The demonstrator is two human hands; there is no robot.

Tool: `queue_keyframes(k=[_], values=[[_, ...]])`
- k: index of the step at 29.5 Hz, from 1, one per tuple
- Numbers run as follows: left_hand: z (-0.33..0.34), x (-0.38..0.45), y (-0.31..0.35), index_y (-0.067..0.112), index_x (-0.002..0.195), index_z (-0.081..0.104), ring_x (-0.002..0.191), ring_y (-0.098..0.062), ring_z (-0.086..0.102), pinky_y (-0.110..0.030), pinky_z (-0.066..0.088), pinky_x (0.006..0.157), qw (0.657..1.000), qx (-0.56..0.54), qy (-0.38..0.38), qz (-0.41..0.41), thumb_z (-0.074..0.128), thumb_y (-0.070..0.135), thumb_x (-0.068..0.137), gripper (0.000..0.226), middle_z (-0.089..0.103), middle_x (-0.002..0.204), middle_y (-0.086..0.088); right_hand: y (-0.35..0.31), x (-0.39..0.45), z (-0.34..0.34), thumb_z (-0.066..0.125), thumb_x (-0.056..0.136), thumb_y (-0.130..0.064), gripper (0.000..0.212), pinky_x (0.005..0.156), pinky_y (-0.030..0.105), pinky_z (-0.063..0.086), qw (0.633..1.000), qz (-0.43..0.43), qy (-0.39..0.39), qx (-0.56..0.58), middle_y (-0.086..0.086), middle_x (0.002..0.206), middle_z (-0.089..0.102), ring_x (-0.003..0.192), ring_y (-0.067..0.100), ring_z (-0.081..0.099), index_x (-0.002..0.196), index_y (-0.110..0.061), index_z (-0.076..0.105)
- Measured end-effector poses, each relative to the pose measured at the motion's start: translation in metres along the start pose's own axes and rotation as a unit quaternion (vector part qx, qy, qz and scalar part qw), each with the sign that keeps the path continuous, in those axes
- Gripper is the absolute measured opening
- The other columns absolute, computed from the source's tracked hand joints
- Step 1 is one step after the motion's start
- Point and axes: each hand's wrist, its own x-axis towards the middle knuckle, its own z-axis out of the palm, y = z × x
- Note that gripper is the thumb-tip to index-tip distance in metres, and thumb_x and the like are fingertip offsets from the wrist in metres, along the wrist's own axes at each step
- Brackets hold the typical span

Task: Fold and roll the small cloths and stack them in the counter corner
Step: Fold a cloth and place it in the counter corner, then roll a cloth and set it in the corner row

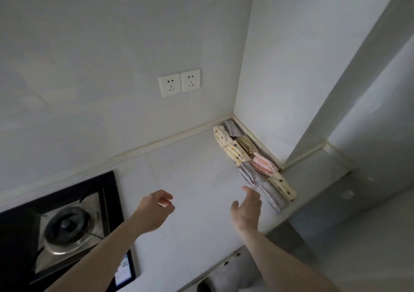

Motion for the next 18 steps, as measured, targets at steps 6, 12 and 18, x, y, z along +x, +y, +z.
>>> queue_keyframes(k=[6,12,18], values=[[-0.053,-0.096,-0.098,0.023,0.112,0.07,0.095,-0.011,0.069,-0.031,0.055,0.093,0.997,-0.018,0.069,-0.04,0.07,0.024,0.09,0.023,0.074,0.098,0.011,-0.09,-0.105,0.049,0.063,0.092,-0.008,0.044,0.104,0.035,0.048,0.969,-0.165,-0.17,0.068,-0.002,0.135,0.051,0.124,0.019,0.052,0.133,-0.021,0.052],[-0.108,-0.236,-0.216,0.028,0.117,0.069,0.098,-0.006,0.067,-0.029,0.054,0.093,0.976,-0.054,0.174,-0.118,0.072,0.027,0.089,0.028,0.072,0.1,0.016,-0.188,-0.253,0.091,0.064,0.092,-0.01,0.039,0.078,0.005,0.041,0.885,-0.296,-0.346,0.094,-0.011,0.126,0.054,0.11,0.009,0.057,0.126,-0.028,0.055],[-0.138,-0.374,-0.314,0.027,0.117,0.068,0.092,-0.003,0.067,-0.019,0.054,0.08,0.937,-0.094,0.284,-0.178,0.073,0.024,0.09,0.027,0.071,0.106,0.013,-0.25,-0.405,0.115,0.065,0.094,-0.015,0.036,0.087,0.014,0.043,0.797,-0.37,-0.466,0.102,-0.014,0.127,0.053,0.114,0.006,0.056,0.123,-0.034,0.056]])
